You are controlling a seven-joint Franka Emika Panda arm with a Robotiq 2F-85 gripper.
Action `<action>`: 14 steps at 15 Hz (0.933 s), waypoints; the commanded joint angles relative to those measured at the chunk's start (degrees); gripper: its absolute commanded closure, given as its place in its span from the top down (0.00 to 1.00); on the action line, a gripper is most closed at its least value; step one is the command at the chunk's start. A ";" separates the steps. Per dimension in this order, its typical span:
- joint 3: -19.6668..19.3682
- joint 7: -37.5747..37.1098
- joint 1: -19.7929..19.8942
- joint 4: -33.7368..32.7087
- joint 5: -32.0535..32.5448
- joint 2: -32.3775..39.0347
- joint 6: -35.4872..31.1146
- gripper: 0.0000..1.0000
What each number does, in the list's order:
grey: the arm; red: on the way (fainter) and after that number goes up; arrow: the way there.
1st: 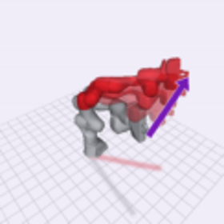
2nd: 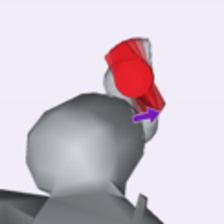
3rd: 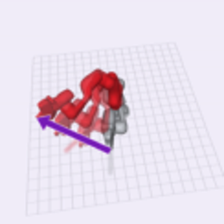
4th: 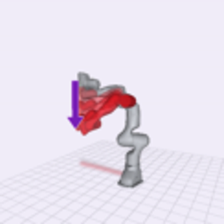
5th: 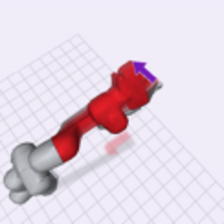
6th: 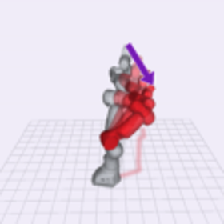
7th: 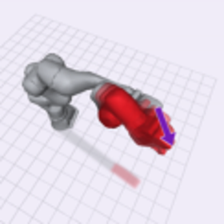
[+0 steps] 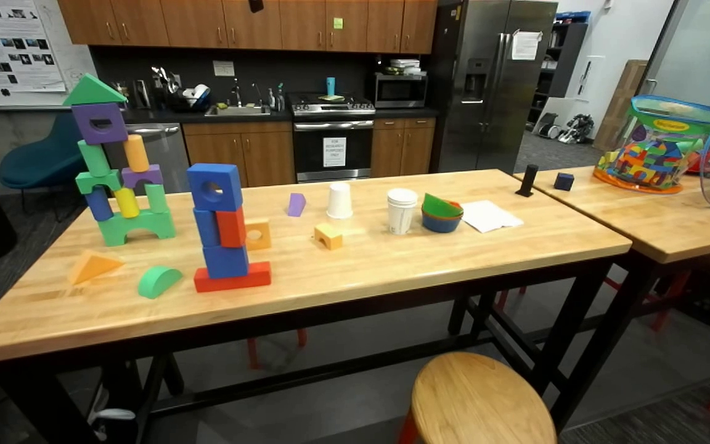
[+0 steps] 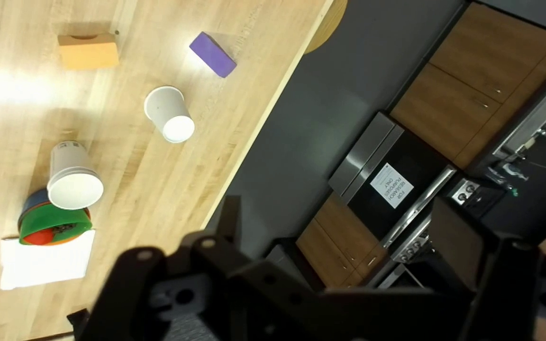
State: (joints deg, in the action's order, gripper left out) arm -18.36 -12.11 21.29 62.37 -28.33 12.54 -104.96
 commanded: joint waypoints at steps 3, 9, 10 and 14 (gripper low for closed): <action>-0.08 -0.15 -0.30 0.42 0.84 0.09 -0.71 1.00; -0.28 -1.05 -0.63 1.52 2.97 1.29 -4.05 1.00; -0.33 -1.20 -0.56 1.71 3.14 1.63 -4.80 1.00; -0.56 -1.59 -0.58 2.70 4.27 2.80 -6.75 1.00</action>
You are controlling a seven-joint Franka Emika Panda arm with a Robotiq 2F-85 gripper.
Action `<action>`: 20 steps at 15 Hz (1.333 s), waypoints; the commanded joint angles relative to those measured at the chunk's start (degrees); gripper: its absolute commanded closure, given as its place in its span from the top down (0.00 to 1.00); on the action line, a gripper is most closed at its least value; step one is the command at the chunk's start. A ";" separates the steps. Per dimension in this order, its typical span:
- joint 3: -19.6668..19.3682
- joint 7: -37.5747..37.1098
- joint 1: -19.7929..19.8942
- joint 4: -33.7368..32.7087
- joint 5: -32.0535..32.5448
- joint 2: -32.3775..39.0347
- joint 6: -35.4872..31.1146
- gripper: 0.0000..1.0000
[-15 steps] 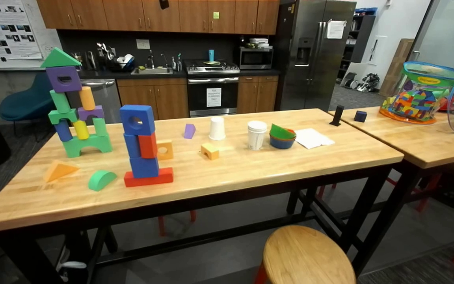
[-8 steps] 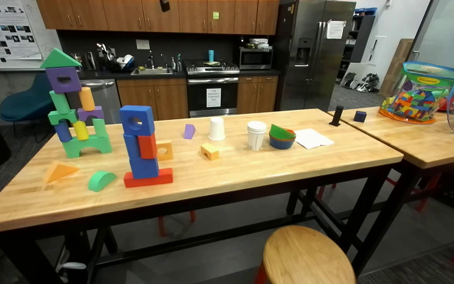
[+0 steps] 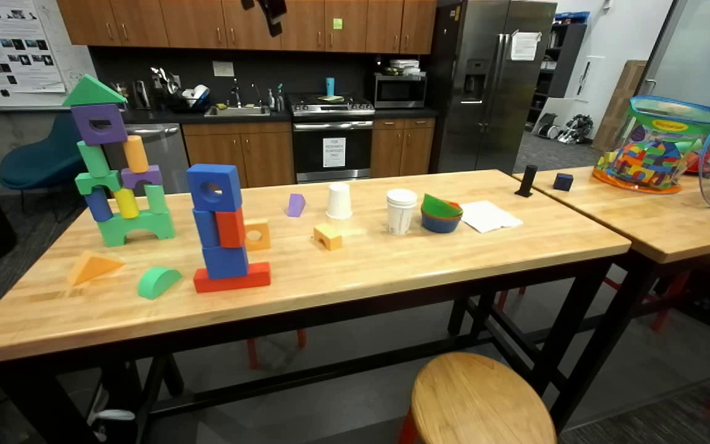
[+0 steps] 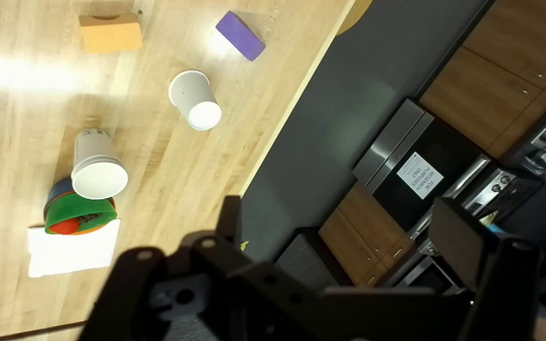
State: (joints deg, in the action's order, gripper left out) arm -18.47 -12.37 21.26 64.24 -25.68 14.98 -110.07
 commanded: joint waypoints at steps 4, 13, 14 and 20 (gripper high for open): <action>-0.38 -2.20 -0.80 2.58 3.26 1.16 -3.85 1.00; -0.12 -5.63 -1.83 2.27 3.70 5.44 -8.37 1.00; -0.09 -6.68 -1.90 1.74 3.45 6.31 -8.51 1.00; -0.35 -12.11 -2.80 -0.24 3.90 10.58 -10.38 1.00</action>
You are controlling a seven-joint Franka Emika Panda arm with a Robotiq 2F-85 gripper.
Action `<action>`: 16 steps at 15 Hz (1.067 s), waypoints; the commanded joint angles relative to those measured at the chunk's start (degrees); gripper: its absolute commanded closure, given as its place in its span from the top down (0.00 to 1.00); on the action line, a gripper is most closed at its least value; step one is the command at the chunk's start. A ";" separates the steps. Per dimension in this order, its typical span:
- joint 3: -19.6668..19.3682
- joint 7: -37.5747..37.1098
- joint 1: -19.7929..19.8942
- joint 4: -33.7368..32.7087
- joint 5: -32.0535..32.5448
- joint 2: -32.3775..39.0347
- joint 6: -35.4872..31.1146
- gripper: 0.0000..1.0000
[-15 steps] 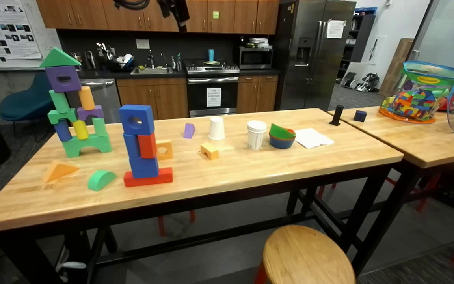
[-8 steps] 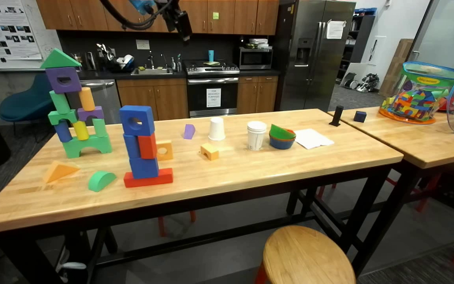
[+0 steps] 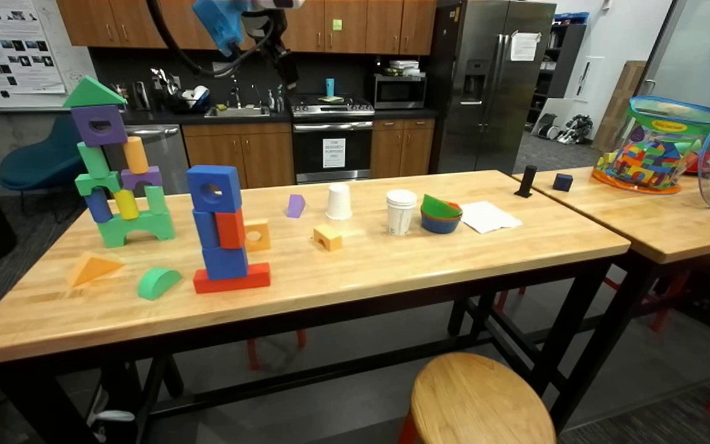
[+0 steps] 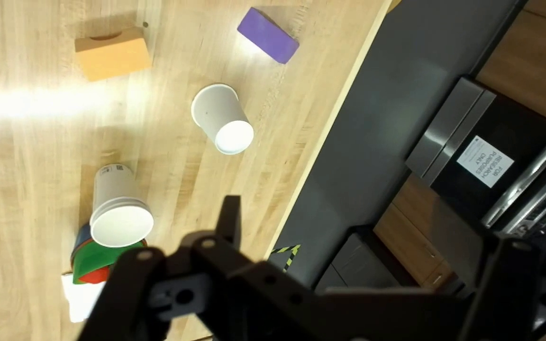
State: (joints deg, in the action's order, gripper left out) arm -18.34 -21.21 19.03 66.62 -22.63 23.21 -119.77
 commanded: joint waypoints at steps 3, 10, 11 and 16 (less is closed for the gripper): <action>-0.61 -4.83 -1.09 -3.47 1.34 3.86 -1.18 1.00; 0.11 3.89 0.37 -5.98 3.75 5.04 7.06 1.00; -0.02 6.01 0.47 -6.20 4.81 5.02 8.86 1.00; -0.14 14.71 0.63 -6.58 8.97 4.66 14.51 1.00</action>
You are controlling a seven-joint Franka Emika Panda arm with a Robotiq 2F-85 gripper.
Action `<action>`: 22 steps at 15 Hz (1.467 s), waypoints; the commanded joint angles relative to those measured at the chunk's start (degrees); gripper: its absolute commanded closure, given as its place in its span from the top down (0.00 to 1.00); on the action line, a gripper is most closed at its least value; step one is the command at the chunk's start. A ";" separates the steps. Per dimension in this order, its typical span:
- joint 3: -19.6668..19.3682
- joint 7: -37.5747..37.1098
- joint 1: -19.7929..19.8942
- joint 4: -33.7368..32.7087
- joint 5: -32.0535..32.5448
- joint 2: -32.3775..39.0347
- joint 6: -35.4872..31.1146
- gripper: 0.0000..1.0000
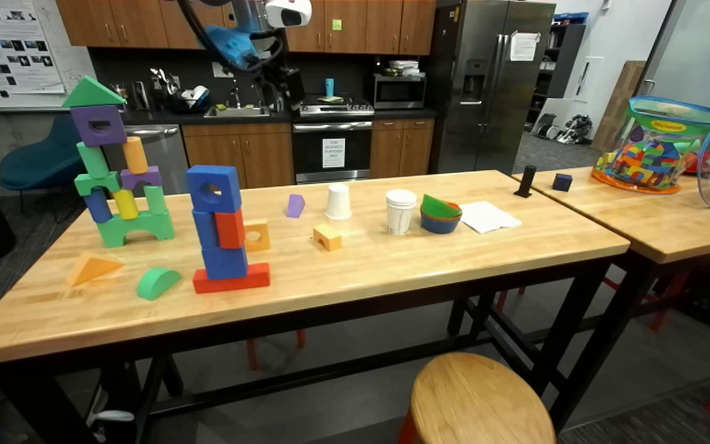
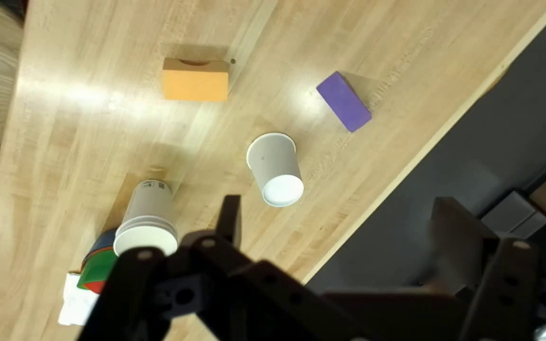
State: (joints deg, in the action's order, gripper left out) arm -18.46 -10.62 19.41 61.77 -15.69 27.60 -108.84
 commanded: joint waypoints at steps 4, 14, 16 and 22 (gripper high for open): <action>-0.02 7.94 0.14 -1.85 3.43 0.11 5.85 1.00; 0.22 33.89 3.89 -5.61 5.12 1.77 17.83 1.00; 4.05 39.20 7.40 -7.92 8.01 2.99 21.15 1.00; 4.48 47.22 7.65 -6.94 12.50 3.78 21.91 1.00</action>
State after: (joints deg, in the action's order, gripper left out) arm -13.98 36.66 27.06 54.82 -3.15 31.41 -86.94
